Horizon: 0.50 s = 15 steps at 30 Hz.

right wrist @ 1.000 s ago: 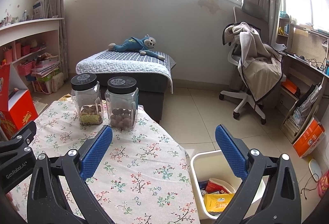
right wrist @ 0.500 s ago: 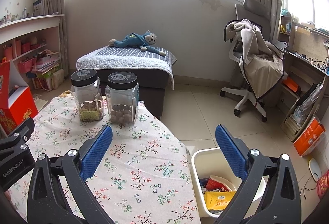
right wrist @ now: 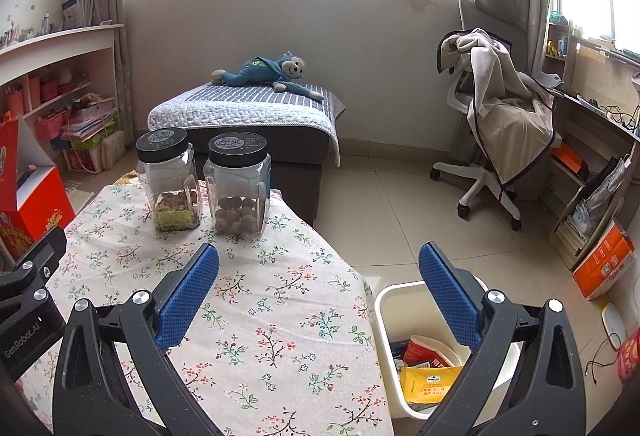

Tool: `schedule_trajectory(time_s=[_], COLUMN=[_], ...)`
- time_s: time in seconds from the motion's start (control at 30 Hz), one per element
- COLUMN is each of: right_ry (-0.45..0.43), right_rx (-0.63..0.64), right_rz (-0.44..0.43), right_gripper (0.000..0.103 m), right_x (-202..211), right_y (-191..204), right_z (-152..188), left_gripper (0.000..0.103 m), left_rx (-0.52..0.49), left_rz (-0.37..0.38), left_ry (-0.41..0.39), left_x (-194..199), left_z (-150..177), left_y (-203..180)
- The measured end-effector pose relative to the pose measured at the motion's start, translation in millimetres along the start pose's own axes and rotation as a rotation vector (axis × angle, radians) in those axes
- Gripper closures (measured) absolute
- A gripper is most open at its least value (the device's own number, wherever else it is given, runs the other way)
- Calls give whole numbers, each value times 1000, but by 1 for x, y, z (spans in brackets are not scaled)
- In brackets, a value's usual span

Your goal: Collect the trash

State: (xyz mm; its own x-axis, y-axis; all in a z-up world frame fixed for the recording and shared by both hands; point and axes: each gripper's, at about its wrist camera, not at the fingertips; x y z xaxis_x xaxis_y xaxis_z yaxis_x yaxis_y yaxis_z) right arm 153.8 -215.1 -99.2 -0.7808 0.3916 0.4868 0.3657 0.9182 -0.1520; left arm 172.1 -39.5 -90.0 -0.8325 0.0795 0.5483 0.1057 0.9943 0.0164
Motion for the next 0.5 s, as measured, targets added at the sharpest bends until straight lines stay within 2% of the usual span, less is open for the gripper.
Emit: schedule_trajectory(time_s=[0.5], right_ry=[-18], right_rx=[-17], right_rz=[1], right_gripper=[7], right_x=[3], right_y=[0], right_z=[-1], left_gripper=[8], left_rx=[35], left_rz=[-10], left_ry=[44], left_x=[-4], left_z=[0], left_y=[2])
Point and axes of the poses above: each gripper's, at about its wrist camera, not at the fingertips, and x roughly against the way its jaws point, y to its left, z to its underside, and after that the axes turned 6 degrees about z, right-handed
